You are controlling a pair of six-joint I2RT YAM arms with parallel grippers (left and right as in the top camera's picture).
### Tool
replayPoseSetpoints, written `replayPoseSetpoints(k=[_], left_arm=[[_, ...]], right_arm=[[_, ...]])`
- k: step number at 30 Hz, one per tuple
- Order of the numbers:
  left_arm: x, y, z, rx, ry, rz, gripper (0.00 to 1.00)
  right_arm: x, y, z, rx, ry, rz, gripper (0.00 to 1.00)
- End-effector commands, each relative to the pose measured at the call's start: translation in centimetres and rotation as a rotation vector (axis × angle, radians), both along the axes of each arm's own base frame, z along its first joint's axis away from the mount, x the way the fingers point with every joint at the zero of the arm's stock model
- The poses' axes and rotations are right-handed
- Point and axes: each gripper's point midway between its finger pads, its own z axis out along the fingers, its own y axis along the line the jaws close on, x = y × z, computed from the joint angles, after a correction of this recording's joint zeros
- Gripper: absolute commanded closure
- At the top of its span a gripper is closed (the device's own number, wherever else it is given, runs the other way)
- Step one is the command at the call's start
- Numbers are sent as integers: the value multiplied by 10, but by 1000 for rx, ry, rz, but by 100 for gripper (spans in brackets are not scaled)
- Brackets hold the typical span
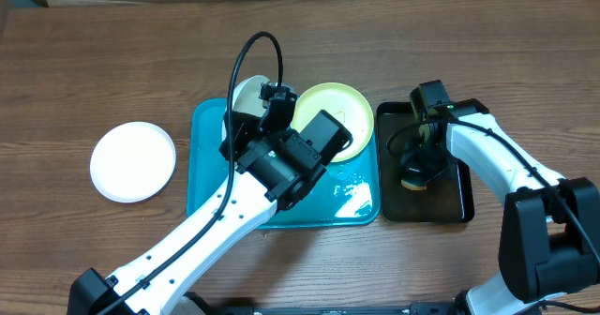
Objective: Clean dirty plates on tray and stack at the side
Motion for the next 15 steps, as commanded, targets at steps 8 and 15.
replayPoseSetpoints(k=[8, 15], left_arm=[[-3, 17, -31, -196, 152, 62, 96], [-25, 70, -61, -527, 314, 280, 96]], right_arm=[[5, 19, 11, 115, -20, 145, 96], [37, 36, 30, 266, -124, 121, 96]])
